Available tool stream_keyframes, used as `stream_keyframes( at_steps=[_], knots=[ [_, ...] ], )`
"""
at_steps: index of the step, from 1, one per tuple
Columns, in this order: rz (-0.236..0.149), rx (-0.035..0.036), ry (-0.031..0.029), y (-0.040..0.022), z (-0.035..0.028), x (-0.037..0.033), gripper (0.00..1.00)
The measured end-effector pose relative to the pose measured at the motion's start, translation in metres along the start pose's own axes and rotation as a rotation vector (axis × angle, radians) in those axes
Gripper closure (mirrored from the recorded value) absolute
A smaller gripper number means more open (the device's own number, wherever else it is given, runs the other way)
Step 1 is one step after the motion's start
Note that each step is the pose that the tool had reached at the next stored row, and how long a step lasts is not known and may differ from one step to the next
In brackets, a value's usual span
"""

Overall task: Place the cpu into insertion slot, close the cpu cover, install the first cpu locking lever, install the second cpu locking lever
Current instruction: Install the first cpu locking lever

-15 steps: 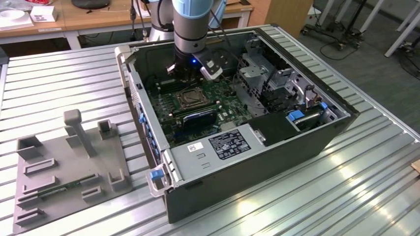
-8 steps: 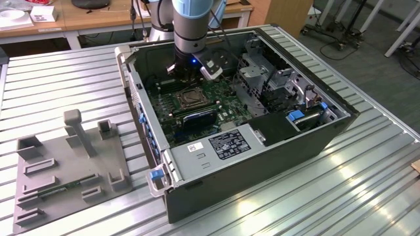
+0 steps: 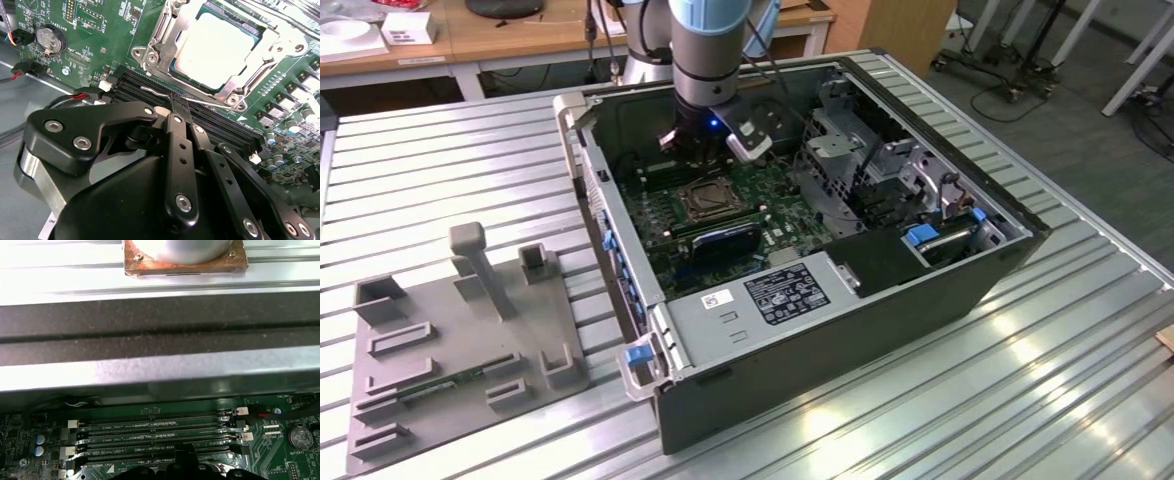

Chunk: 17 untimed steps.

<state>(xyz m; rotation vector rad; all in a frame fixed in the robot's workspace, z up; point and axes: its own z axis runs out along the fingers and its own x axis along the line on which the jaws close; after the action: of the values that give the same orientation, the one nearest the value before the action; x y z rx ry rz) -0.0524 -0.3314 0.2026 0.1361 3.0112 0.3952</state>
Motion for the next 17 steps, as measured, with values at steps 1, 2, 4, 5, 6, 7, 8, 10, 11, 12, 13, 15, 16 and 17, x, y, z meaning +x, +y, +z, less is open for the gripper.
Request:
stream_keyframes(
  at_steps=[1, 2, 4, 5, 6, 7, 8, 10, 11, 12, 13, 15, 16, 17],
  knots=[
    [0.0, 0.0023, -0.0002, 0.0004, 0.0001, 0.0001, 0.89],
    [0.0, 0.0045, -0.0004, 0.0009, 0.0002, 0.0001, 0.89],
    [-0.001, 0.0076, -0.0005, 0.0016, 0.0004, 0.0002, 0.89],
    [-0.001, 0.0081, -0.0006, 0.0016, 0.0004, 0.0002, 0.89],
    [-0.001, 0.0087, -0.0007, 0.0018, 0.0005, 0.0002, 0.89],
    [-0.001, 0.0095, -0.0007, 0.0019, 0.0005, 0.0002, 0.89],
    [-0.001, 0.0101, -0.0008, 0.002, 0.0005, 0.0002, 0.89],
    [-0.001, 0.0111, -0.0008, 0.0021, 0.0005, 0.0002, 0.89],
    [-0.001, 0.0117, -0.0008, 0.0022, 0.0004, 0.0002, 0.89],
    [-0.001, 0.012, -0.0008, 0.0023, 0.0003, 0.0002, 0.89],
    [-0.001, 0.0122, -0.0008, 0.0024, 0.0001, 0.0002, 0.89],
    [0.0, 0.0121, -0.0014, 0.0024, 0.0, 0.0002, 0.89],
    [0.002, 0.0122, -0.0019, 0.0024, -0.0001, 0.0002, 0.89],
    [0.004, 0.0126, -0.0023, 0.0024, -0.0003, 0.0002, 0.89]
  ],
)
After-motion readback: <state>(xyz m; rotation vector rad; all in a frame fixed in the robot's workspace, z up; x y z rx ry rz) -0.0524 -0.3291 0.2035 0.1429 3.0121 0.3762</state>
